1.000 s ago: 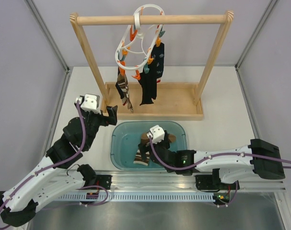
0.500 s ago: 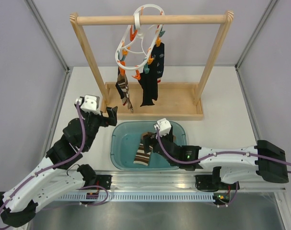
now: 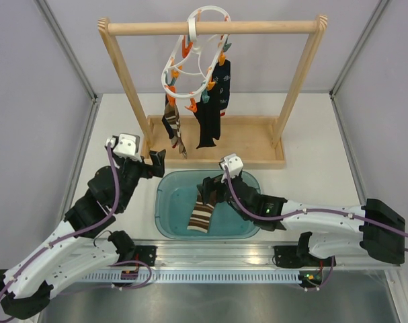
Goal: Remove the socks clipped to the hanger
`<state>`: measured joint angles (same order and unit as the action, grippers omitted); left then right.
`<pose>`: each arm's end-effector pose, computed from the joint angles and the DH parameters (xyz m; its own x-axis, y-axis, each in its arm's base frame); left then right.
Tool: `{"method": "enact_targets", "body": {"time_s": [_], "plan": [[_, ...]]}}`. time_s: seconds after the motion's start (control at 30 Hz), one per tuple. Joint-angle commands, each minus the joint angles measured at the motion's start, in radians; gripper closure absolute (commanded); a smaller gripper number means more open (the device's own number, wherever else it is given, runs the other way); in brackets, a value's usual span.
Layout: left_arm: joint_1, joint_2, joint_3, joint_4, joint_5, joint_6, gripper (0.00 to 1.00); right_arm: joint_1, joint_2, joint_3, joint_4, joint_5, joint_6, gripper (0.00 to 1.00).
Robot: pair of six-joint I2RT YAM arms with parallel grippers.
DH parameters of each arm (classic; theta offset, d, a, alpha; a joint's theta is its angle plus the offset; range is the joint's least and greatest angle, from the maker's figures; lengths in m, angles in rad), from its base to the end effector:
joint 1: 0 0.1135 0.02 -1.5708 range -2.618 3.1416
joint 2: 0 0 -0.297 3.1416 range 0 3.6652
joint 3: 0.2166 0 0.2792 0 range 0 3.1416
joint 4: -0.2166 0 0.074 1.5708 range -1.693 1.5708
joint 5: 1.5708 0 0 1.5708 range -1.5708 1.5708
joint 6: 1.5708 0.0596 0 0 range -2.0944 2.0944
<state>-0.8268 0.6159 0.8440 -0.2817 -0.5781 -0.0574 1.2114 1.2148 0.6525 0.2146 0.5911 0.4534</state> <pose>0.1278 -0.0908 0.3985 -0.0504 -0.0162 -0.9986 0.2442 0.9693 -0.0281 0.1349 0.2647 0.2552 -0.3675 0.0560 -0.9283 -0.4806 0.8431 0.2411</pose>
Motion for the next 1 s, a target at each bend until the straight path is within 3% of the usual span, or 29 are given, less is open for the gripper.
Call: {"method": "enact_targets", "body": {"time_s": [0.0,0.5,0.97], "plan": [[0.003,0.007,-0.003,0.030,0.015,0.041,0.00,-0.035,-0.014,0.071,0.115,-0.097,-0.061,0.02],[0.003,0.021,-0.002,0.027,0.050,0.042,0.00,-0.081,0.268,0.371,0.200,-0.208,-0.182,0.11],[0.005,0.010,-0.002,0.024,0.057,0.041,0.00,-0.095,0.446,0.524,0.215,-0.080,-0.283,0.15]]}}
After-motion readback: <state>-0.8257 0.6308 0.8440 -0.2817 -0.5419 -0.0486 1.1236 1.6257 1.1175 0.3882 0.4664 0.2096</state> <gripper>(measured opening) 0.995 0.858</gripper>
